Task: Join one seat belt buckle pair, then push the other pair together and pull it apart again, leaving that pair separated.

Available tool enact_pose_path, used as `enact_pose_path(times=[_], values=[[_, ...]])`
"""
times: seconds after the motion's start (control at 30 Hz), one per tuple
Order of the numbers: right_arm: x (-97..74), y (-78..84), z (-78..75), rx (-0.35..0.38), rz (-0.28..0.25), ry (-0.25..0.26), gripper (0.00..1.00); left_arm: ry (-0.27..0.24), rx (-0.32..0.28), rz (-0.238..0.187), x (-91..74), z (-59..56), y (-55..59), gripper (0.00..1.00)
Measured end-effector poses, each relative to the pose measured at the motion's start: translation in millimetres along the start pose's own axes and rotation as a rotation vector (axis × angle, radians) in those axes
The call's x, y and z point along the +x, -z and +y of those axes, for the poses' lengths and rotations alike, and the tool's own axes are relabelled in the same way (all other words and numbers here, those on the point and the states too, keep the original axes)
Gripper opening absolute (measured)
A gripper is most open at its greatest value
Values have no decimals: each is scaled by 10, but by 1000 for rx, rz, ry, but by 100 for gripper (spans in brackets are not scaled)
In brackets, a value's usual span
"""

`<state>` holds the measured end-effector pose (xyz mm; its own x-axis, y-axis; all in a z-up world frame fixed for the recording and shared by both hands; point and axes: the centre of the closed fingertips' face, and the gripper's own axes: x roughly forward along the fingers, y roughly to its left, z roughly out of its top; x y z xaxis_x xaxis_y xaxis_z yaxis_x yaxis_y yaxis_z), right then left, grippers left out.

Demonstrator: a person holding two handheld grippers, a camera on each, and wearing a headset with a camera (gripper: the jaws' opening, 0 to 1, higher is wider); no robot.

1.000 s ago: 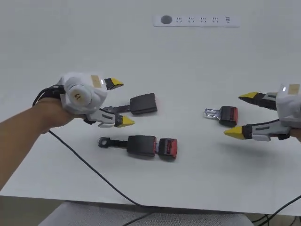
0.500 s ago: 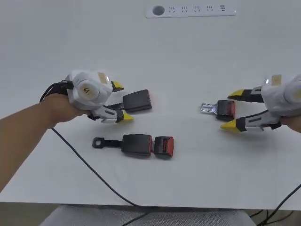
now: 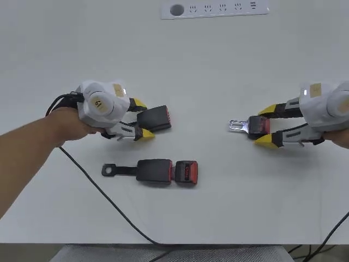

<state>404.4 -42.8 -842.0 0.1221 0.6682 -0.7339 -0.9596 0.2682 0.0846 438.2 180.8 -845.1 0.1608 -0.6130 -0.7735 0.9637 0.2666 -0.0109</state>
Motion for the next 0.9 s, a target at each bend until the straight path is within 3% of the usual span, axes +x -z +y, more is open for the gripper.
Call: enact_pose_path(times=[0.07, 0.37, 0.53, 0.9], values=[[10, -2, -8, -14, 3, -7, 37, 21, 21, 2, 7, -43, 0, 35], [12, 12, -35, -31, -26, -21, 36, 50, 60, 12, -1, -53, 10, 34], [25, 0, -22, -37, -39, -38, 35, 97, 120, 24, 10, -88, 10, 34], [111, -86, -5, -33, -58, -42, 35, 118, 136, 21, 19, -92, 8, 34]])
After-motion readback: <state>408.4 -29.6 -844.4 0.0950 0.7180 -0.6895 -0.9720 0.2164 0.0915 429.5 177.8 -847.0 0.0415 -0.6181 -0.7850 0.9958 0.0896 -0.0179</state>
